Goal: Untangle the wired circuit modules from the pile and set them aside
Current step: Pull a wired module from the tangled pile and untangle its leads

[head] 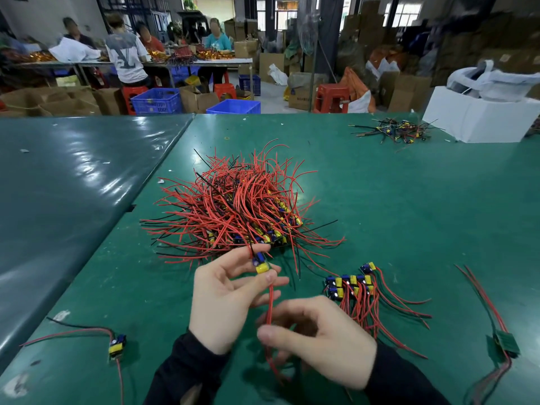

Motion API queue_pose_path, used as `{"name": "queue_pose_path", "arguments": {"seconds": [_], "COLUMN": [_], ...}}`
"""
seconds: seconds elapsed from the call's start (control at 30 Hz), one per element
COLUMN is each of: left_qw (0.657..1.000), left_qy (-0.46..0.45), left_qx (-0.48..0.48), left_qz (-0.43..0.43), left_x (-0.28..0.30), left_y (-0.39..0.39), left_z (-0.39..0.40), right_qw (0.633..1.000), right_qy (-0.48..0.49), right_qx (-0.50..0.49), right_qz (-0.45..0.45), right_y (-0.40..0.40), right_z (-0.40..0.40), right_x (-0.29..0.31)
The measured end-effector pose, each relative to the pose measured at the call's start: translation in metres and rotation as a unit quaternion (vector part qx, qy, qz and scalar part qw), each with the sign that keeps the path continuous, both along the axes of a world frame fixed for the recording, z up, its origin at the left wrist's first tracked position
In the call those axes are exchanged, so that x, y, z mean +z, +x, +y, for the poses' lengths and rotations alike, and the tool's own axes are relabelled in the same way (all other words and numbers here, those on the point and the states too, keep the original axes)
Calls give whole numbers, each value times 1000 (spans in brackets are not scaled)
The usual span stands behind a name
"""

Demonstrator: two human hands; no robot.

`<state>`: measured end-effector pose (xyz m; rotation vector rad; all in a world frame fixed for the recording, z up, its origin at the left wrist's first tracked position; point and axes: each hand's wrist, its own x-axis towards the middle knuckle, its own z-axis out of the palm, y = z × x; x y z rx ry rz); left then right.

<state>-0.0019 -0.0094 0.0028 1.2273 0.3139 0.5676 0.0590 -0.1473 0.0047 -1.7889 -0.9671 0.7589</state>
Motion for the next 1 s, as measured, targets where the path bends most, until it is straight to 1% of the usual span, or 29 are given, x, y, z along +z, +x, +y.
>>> {"name": "queue_pose_path", "arguments": {"seconds": [0.03, 0.07, 0.17, 0.27, 0.37, 0.43, 0.53, 0.7, 0.8, 0.87, 0.93, 1.0], "left_qw": [1000, 1000, 999, 997, 997, 996, 995, 998, 999, 999, 997, 994], "left_qy": [1, 0, -5, -22, -15, -13, -21, -27, -37, -32, -16, 7], "left_qx": [-4, -3, 36, 73, 74, 76, 83, 60, 26, -17, -64, -93], "left_qz": [0, -2, -15, -31, -36, -40, -41, -25, 5, 32, 50, 58], "left_x": [-1, -1, 1, 3, 3, 3, 1, 2, 4, 5, 4, 3], "left_y": [0, 1, 1, 0, 0, -1, 0, 2, 0, -1, -1, -1], "left_z": [-3, -5, 2, 13, 11, 10, 10, 2, 8, 8, 4, 1], "right_qw": [999, 998, 994, 984, 973, 970, 977, 990, 997, 997, 1000, 998], "right_qy": [23, 41, 63, 70, 83, 75, 54, 22, -18, -23, -1, 42], "right_qx": [-25, -37, -39, -13, 2, -1, -14, -23, 35, 67, 16, -39], "right_qz": [-18, -17, 79, 166, 215, 230, 205, 139, 64, 8, -18, 1], "right_y": [-3, -5, -11, -19, -25, -28, -32, -36, -29, -17, -3, 5], "right_z": [5, 9, 13, 10, 3, -4, -13, -13, -14, -14, -13, -7], "right_x": [-1, -2, 1, 3, 3, 2, -2, -13, -12, -2, 7, 10]}}
